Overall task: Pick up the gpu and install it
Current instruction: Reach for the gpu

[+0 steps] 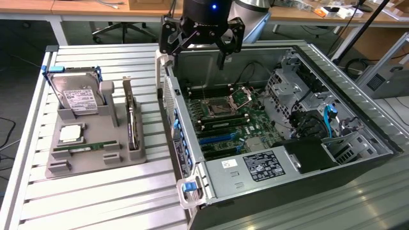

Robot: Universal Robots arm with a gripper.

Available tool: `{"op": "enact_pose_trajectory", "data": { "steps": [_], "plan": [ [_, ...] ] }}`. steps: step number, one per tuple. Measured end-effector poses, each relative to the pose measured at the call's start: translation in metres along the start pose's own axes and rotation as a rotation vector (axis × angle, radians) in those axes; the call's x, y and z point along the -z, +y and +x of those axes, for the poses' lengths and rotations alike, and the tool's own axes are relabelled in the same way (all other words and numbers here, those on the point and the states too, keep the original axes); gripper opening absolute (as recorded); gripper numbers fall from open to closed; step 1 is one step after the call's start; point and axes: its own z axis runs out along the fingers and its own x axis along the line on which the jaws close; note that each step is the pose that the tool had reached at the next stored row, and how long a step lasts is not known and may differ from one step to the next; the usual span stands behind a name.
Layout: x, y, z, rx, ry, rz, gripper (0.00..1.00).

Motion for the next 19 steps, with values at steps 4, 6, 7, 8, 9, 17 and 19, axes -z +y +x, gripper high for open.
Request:
{"op": "enact_pose_trajectory", "data": {
  "steps": [4, 6, 7, 8, 9, 17, 19],
  "plan": [
    [0.0001, -0.0002, 0.003, 0.0, 0.0, 0.0, 0.99],
    [0.0002, -0.0004, 0.005, 0.0, 0.0, 0.0, 0.99],
    [0.0002, -0.0005, 0.006, 0.0, -0.0001, -0.0001, 0.99],
    [0.0002, -0.0005, 0.007, 0.0, 0.0, 0.0, 0.99],
    [0.0002, -0.0006, 0.008, 0.0, 0.0, 0.0, 0.99],
    [0.0004, -0.0012, 0.016, 0.0, 0.0, 0.0, 0.99],
    [0.0005, -0.0013, 0.018, 0.0, -0.0001, 0.0, 0.99]
  ]
}}
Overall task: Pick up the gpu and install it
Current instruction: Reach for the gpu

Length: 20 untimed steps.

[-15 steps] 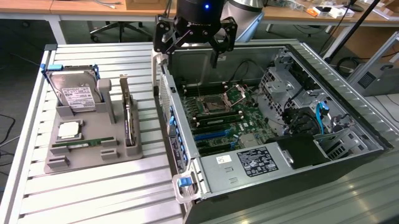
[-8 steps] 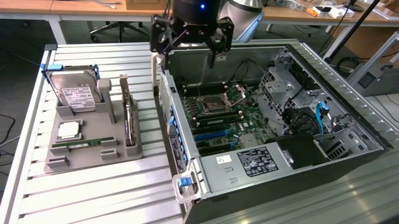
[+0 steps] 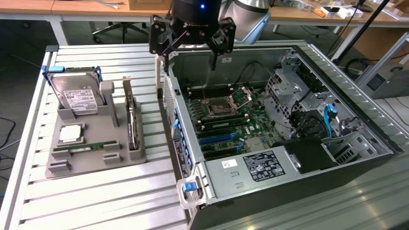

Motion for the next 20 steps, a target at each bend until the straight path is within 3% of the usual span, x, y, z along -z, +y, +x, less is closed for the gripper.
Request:
{"op": "enact_pose_trajectory", "data": {
  "steps": [20],
  "plan": [
    [0.0004, -0.0012, 0.016, 0.0, 0.0, 0.0, 0.99]
  ]
}}
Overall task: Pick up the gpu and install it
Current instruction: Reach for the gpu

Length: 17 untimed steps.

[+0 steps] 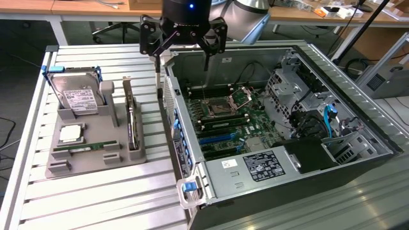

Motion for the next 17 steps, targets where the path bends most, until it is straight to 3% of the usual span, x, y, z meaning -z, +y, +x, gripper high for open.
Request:
{"op": "enact_pose_trajectory", "data": {
  "steps": [17],
  "plan": [
    [0.0005, -0.0012, 0.016, 0.0, 0.0, 0.0, 0.99]
  ]
}}
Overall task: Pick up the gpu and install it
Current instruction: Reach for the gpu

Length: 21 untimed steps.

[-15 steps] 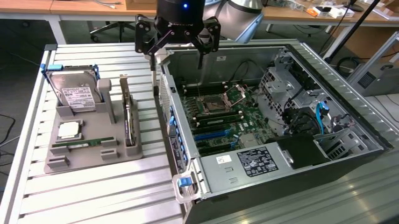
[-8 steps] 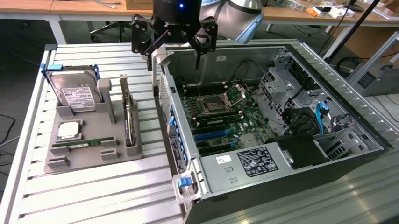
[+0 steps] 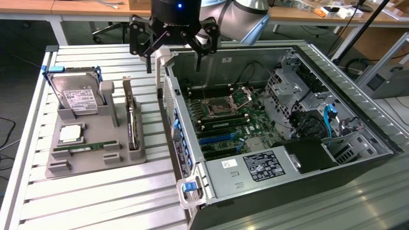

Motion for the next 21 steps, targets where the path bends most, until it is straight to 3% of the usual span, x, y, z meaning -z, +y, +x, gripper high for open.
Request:
{"op": "enact_pose_trajectory", "data": {
  "steps": [21],
  "plan": [
    [0.0005, -0.0013, 0.017, 0.0, 0.0001, 0.0001, 0.99]
  ]
}}
